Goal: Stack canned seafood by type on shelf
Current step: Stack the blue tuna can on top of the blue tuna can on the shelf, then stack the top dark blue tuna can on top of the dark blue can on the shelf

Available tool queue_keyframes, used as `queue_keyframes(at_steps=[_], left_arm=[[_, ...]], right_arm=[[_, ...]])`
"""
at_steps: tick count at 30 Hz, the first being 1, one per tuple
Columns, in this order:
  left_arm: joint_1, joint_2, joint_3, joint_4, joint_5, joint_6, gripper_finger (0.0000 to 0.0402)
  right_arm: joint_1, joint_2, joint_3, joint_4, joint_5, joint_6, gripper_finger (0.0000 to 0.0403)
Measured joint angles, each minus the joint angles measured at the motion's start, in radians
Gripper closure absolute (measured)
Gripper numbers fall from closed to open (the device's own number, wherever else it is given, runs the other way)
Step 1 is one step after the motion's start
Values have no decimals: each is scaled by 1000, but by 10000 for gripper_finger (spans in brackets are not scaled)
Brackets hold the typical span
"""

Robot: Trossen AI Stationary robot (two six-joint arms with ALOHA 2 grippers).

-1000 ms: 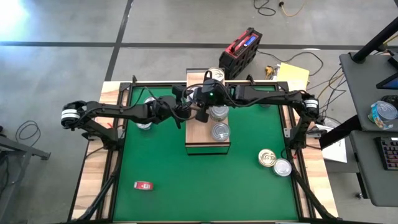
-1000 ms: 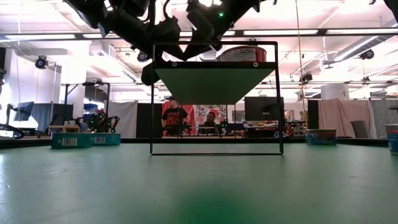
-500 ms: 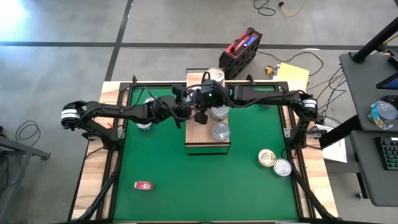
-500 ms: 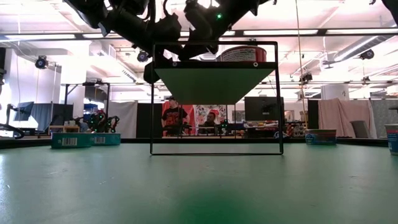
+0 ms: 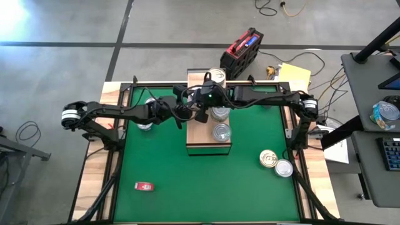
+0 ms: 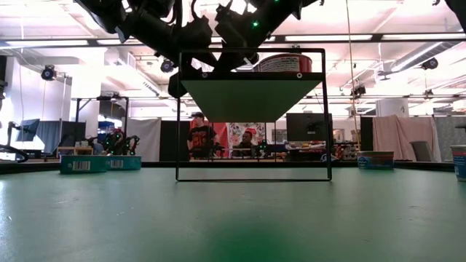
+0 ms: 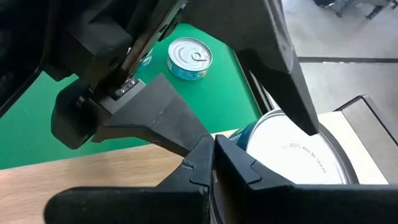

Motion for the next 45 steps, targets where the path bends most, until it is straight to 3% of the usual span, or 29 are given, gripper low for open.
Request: queue_keyframes(at_steps=[19,35,42,45], left_arm=[[-3,0,0,-1,-1,0,125],[-3,-2,0,-68,-59,-52,125],[-3,-82,0,-86,-84,-86,125],[-1,-153,0,-132,-43,-162,125]], right_arm=[[0,0,0,-18,2,11,394],[0,-3,1,-34,1,10,394],[2,-65,2,-119,-12,9,394],[2,-100,2,-127,-59,6,394]])
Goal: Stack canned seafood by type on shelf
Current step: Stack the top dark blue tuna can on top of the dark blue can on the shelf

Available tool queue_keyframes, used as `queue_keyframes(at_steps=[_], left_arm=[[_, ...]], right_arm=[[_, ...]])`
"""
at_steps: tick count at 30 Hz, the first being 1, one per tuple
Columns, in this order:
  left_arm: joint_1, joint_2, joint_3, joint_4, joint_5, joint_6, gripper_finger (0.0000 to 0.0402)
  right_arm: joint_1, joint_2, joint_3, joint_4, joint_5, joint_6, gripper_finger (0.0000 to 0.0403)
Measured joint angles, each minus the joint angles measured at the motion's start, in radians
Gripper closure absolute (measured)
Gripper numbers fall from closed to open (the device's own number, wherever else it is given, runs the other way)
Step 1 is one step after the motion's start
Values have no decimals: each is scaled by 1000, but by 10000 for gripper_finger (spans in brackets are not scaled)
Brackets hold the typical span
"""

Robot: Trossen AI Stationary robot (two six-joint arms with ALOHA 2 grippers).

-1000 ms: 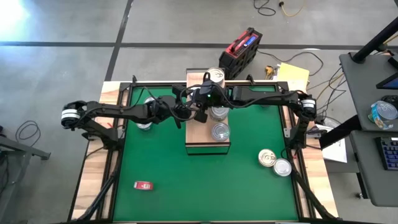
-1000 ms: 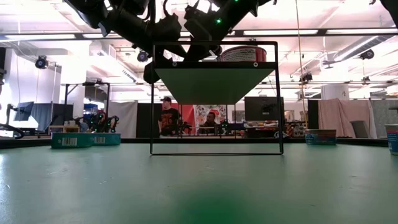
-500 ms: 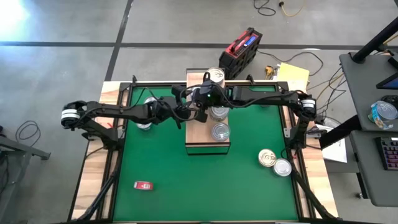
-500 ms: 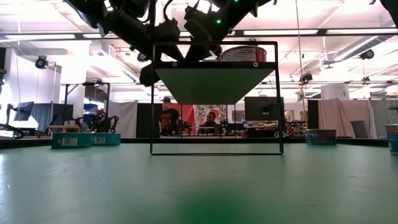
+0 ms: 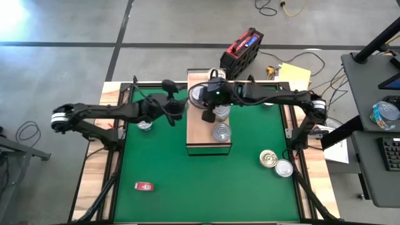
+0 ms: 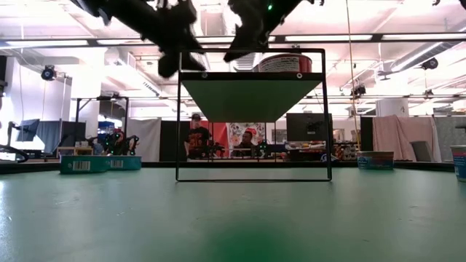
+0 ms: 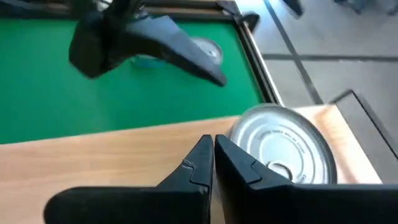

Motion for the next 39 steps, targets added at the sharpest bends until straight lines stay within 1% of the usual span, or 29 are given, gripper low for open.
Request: queue_keyframes(at_steps=[2,7,9,12,15,18,22,25,35,39], left_arm=[[3,-58,0,-52,50,-75,125],[4,-189,0,-262,161,-264,125],[4,-224,0,-334,181,-343,125],[4,-257,-1,-442,185,-445,125],[4,-277,-7,-515,185,-512,125],[4,-280,-14,-562,192,-562,125],[4,-277,-18,-592,202,-611,125],[4,-267,-20,-592,200,-651,125],[4,-211,-20,-592,192,-831,125],[4,-182,-20,-603,192,-900,125]], right_arm=[[0,-24,0,-6,-27,-9,394],[7,-80,-6,-69,-28,6,394],[14,-95,-18,-104,-19,26,394],[25,-126,-29,-140,-11,62,394],[38,-167,-30,-194,60,112,394],[50,-208,-37,-286,145,187,394],[61,-267,-66,-398,211,309,394],[62,-309,-122,-451,217,400,394],[66,-472,-405,-445,222,623,394],[66,-521,-482,-441,287,694,394]])
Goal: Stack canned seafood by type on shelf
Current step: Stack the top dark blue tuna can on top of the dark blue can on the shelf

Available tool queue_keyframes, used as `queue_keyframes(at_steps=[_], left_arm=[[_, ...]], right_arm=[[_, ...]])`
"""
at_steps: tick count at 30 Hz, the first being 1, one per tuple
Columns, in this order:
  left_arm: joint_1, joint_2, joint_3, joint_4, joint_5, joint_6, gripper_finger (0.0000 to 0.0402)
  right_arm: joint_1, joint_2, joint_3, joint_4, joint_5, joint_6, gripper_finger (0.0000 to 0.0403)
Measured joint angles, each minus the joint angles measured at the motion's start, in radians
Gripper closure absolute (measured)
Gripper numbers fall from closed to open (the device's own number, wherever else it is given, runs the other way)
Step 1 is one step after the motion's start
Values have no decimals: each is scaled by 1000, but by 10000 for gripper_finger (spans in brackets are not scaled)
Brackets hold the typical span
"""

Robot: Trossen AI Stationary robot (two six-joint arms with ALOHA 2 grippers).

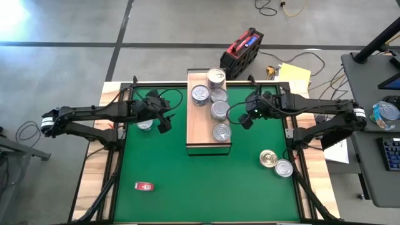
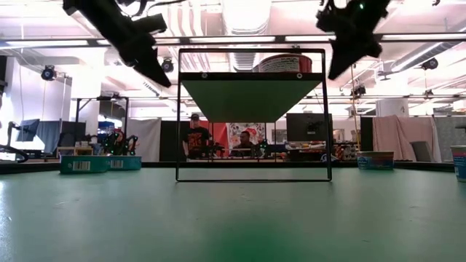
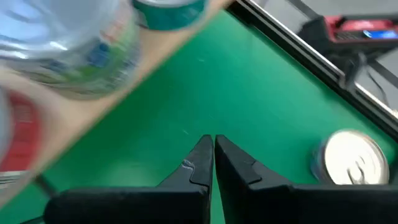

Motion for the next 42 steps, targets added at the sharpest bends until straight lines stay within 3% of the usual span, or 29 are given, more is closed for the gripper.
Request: queue_keyframes(at_steps=[6,17,25,36,42], left_arm=[[-1,50,0,-1,0,-71,125],[-2,84,56,18,0,41,125],[-13,87,87,3,1,-29,125],[-100,99,87,5,1,-165,125],[-156,101,87,6,-12,-157,125]], right_arm=[[0,-35,-97,0,60,110,394],[0,-24,-239,2,65,258,394],[4,-24,-333,1,89,341,394],[18,-24,-367,-1,97,455,394],[9,-24,-367,-17,117,515,394]])
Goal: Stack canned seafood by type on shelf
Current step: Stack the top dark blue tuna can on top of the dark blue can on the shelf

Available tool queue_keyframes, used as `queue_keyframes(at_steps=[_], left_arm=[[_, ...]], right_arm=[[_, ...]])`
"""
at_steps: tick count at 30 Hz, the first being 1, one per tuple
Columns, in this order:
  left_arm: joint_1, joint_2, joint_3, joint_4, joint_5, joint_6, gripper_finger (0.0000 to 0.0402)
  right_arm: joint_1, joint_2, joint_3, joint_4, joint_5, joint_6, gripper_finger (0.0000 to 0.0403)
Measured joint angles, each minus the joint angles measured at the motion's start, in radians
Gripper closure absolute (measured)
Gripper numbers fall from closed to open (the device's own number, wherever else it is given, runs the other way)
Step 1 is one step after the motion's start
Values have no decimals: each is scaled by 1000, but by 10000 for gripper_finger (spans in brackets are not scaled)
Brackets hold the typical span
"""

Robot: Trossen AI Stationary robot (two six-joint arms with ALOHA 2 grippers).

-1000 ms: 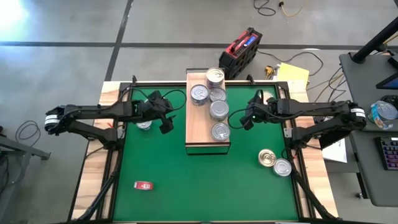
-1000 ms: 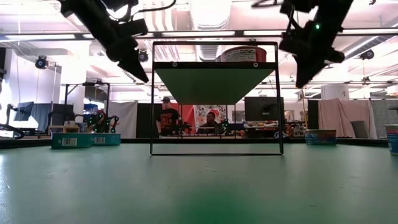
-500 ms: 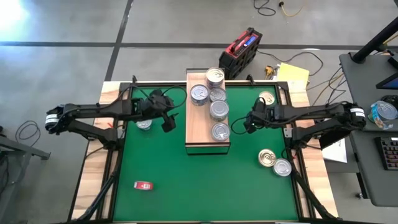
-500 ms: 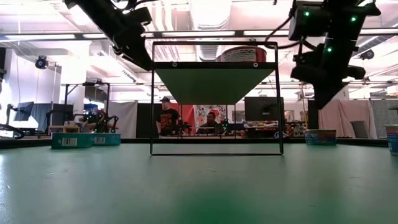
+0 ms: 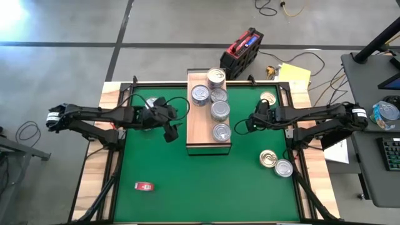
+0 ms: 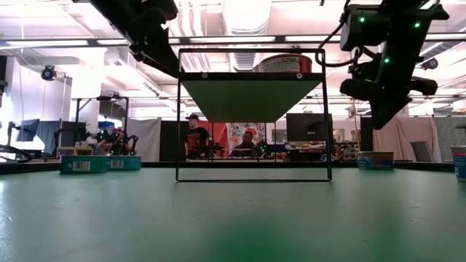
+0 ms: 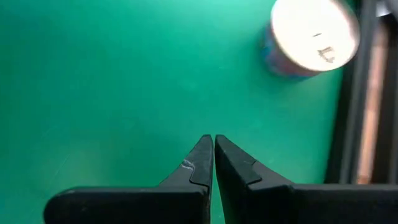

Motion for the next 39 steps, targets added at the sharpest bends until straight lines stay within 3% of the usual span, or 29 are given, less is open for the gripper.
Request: queue_keyframes(at_steps=[8,17,28,39], left_arm=[[-17,-9,0,1,-214,48,125],[-17,-9,0,-20,-377,95,125],[-17,-9,-1,-46,-417,101,125],[-17,-10,-1,-56,-417,101,125]], right_arm=[[-140,11,0,-9,169,50,394],[-346,54,-1,32,186,58,394],[-440,103,-8,257,247,31,394],[-520,283,-8,285,264,85,394]])
